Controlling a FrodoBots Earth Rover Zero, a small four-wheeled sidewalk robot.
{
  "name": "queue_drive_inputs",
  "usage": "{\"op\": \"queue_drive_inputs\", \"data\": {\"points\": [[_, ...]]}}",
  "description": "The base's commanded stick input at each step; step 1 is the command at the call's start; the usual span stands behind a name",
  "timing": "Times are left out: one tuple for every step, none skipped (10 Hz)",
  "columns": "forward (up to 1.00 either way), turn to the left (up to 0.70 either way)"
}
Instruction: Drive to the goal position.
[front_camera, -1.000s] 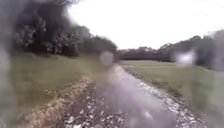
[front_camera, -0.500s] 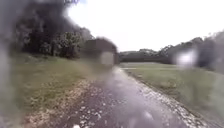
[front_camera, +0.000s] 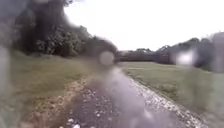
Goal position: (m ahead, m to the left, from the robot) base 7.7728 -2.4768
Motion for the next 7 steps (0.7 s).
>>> {"op": "queue_drive_inputs", "data": {"points": [[0.7, 0.0], [0.7, 0.0], [0.7, 0.0], [0.7, 0.0], [0.7, 0.0], [0.7, 0.0], [0.7, 0.0]]}}
